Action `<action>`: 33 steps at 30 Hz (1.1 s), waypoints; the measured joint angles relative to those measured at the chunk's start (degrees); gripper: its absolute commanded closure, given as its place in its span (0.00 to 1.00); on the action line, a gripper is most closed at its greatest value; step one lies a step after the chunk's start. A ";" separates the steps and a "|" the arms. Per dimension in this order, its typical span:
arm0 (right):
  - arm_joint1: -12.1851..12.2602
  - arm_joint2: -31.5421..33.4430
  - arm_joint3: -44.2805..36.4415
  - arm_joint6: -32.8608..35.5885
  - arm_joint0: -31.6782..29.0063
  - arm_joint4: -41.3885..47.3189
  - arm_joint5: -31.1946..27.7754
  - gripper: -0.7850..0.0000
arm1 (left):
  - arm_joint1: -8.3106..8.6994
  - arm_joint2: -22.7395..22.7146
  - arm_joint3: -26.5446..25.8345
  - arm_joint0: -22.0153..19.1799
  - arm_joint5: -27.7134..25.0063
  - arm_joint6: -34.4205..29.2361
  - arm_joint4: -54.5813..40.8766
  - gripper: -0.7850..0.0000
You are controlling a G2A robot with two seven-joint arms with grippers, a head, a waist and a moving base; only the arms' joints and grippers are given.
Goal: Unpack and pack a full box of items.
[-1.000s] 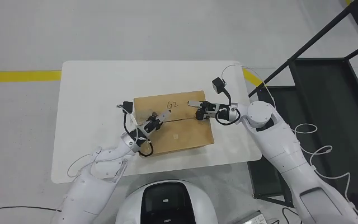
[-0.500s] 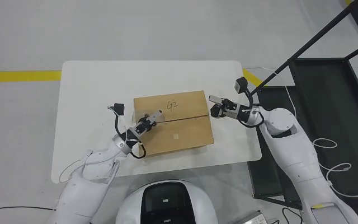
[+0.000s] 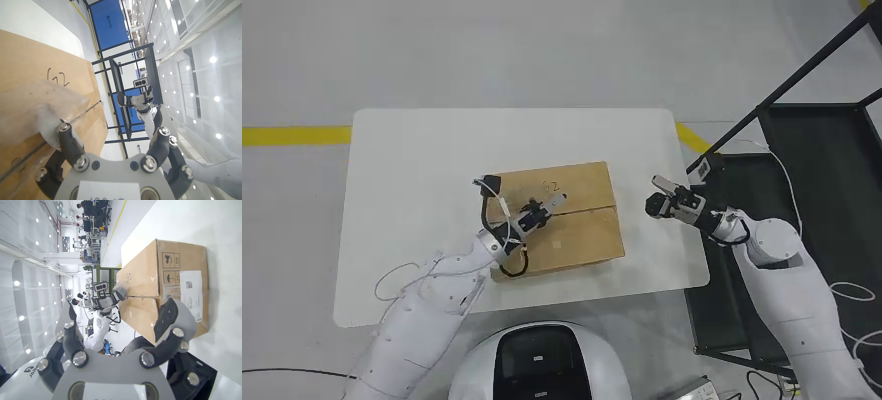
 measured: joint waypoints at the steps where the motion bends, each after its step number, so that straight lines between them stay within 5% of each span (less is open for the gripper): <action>1: 0.00 0.14 0.06 -0.07 -0.14 0.12 -0.04 0.00 | -0.15 0.45 0.21 -0.35 0.20 0.18 0.24 0.00; 20: 0.07 4.78 1.06 -1.37 -4.51 3.60 -2.29 0.00 | -2.83 6.81 5.16 -5.37 -0.46 -1.24 -1.10 0.00; 25: -0.02 4.09 0.89 -1.58 -3.53 2.73 -1.19 0.00 | -1.93 3.70 3.28 -2.67 -5.13 -3.46 -2.82 0.00; 33: -0.22 2.34 0.63 -2.31 -0.98 0.91 0.56 0.00 | 1.08 -6.26 -3.35 4.15 -6.85 -16.58 -10.14 0.00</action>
